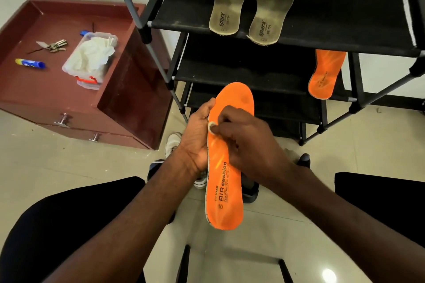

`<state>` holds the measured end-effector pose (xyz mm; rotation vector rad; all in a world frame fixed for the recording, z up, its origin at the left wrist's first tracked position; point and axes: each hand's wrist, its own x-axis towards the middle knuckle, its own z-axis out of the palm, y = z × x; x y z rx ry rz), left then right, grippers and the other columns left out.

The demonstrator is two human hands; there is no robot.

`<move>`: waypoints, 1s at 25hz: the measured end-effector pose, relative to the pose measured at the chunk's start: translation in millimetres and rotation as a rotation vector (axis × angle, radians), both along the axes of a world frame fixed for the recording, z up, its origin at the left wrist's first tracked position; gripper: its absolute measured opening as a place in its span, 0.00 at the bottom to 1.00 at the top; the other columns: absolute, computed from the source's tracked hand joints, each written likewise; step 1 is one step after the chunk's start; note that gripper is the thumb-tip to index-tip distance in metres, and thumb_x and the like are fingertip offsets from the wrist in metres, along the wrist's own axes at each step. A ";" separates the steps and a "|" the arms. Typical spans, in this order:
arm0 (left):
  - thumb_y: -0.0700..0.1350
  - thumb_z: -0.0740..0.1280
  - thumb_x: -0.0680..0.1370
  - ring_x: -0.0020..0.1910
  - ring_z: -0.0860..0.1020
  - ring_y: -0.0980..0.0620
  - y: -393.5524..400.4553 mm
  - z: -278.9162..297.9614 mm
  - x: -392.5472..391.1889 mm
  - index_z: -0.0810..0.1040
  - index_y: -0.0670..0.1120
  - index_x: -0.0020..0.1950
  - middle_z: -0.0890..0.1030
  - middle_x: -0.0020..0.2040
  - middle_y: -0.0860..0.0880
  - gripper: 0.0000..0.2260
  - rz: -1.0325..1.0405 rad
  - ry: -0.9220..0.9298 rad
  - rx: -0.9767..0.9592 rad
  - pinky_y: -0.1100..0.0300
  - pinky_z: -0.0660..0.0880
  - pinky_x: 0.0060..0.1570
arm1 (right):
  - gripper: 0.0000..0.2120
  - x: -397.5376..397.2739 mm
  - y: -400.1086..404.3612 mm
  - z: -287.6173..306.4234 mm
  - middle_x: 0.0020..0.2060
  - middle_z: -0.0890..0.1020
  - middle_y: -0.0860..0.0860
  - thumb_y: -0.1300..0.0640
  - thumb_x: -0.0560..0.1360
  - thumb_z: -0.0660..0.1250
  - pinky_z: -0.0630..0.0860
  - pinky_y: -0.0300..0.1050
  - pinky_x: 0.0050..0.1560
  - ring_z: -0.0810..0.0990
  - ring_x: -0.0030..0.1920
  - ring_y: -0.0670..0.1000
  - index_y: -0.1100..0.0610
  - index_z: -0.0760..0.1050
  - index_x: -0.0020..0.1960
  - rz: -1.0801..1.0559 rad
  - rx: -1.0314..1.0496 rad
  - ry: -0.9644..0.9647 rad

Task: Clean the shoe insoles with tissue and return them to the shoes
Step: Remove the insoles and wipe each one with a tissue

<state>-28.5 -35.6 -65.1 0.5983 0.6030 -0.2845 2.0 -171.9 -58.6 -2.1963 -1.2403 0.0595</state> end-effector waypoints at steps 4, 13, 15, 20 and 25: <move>0.58 0.56 0.86 0.45 0.86 0.46 -0.4 1.9 -4.6 0.81 0.41 0.65 0.87 0.47 0.43 0.24 -0.024 -0.018 0.036 0.48 0.81 0.56 | 0.19 23.3 -14.1 -6.6 0.51 0.79 0.57 0.68 0.69 0.77 0.80 0.57 0.46 0.78 0.50 0.59 0.61 0.84 0.60 -0.143 -0.047 -0.093; 0.57 0.56 0.86 0.45 0.87 0.45 1.2 0.4 -6.4 0.80 0.41 0.63 0.87 0.47 0.42 0.23 0.029 -0.020 0.042 0.47 0.83 0.52 | 0.19 17.4 -12.2 -8.4 0.51 0.79 0.55 0.67 0.70 0.78 0.78 0.52 0.47 0.77 0.51 0.57 0.59 0.84 0.61 -0.192 -0.064 -0.054; 0.56 0.57 0.86 0.48 0.86 0.43 -2.6 1.0 -5.3 0.80 0.41 0.65 0.87 0.50 0.41 0.22 0.015 -0.011 0.067 0.44 0.81 0.57 | 0.18 43.2 -18.7 -10.9 0.50 0.77 0.54 0.67 0.73 0.75 0.78 0.53 0.48 0.76 0.52 0.55 0.59 0.83 0.62 -0.340 -0.091 -0.081; 0.57 0.59 0.85 0.49 0.86 0.43 1.7 0.2 -2.7 0.78 0.40 0.69 0.86 0.52 0.41 0.24 0.045 -0.001 0.065 0.44 0.81 0.57 | 0.16 22.4 -16.3 -12.1 0.49 0.75 0.50 0.64 0.75 0.75 0.79 0.50 0.48 0.75 0.50 0.52 0.60 0.83 0.62 -0.285 -0.018 0.001; 0.56 0.58 0.85 0.47 0.86 0.44 4.4 -2.9 -2.6 0.80 0.41 0.67 0.87 0.52 0.41 0.23 0.043 -0.008 0.047 0.46 0.83 0.53 | 0.21 9.1 -12.7 -10.8 0.51 0.78 0.57 0.67 0.69 0.79 0.80 0.54 0.46 0.77 0.50 0.59 0.60 0.83 0.61 -0.222 -0.057 -0.108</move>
